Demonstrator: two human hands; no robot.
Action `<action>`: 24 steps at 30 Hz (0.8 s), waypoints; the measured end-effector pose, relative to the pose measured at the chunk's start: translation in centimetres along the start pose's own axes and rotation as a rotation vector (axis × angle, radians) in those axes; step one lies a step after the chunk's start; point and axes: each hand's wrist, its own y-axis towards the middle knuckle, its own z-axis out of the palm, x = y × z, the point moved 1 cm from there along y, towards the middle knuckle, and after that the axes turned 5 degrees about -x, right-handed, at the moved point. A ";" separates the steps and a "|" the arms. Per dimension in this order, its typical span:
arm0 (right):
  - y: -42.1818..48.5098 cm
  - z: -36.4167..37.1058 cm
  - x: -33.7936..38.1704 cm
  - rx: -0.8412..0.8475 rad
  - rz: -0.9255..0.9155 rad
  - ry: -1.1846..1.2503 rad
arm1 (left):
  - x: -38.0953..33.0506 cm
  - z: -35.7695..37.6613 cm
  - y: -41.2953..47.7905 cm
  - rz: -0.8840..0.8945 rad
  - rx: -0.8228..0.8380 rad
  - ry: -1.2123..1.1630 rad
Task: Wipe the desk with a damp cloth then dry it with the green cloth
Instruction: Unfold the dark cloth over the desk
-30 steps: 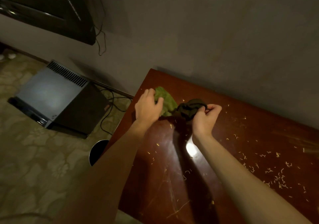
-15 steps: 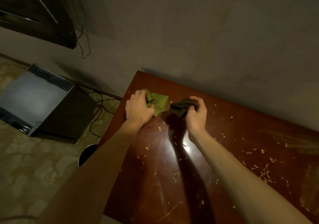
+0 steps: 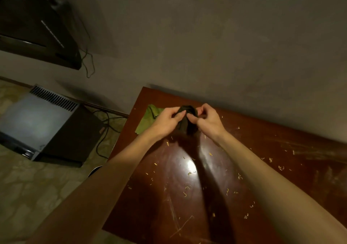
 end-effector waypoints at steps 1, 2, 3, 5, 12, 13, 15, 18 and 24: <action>0.0 -0.5 -0.1 0.048 0.017 0.015 | -0.3 0.1 0.0 0.003 -0.027 0.000; -0.1 -1.0 -0.1 0.087 0.012 0.008 | -0.6 0.1 0.0 0.007 -0.052 -0.001; -0.1 -1.4 -0.1 0.116 -0.011 -0.015 | -0.7 0.1 0.0 0.010 -0.071 -0.009; 0.0 -2.1 0.1 0.128 -0.072 -0.056 | -0.9 0.2 -0.1 -0.005 -0.104 -0.040; 0.2 -3.0 0.4 0.048 -0.257 -0.266 | -2.5 -0.4 -0.4 -0.234 -0.022 -0.192; 0.1 -3.0 0.4 0.030 -0.270 -0.266 | -2.7 -0.6 -0.4 -0.247 0.016 -0.216; -0.3 -3.0 0.4 -0.013 -0.251 -0.209 | -2.9 -1.0 -0.6 -0.272 0.074 -0.250; -0.9 -3.1 0.8 -0.020 -0.218 -0.166 | -3.0 -1.1 -1.0 -0.284 0.100 -0.236; -1.2 -2.7 1.8 0.236 -0.205 -0.249 | -3.5 -1.1 -1.3 -0.302 0.097 -0.288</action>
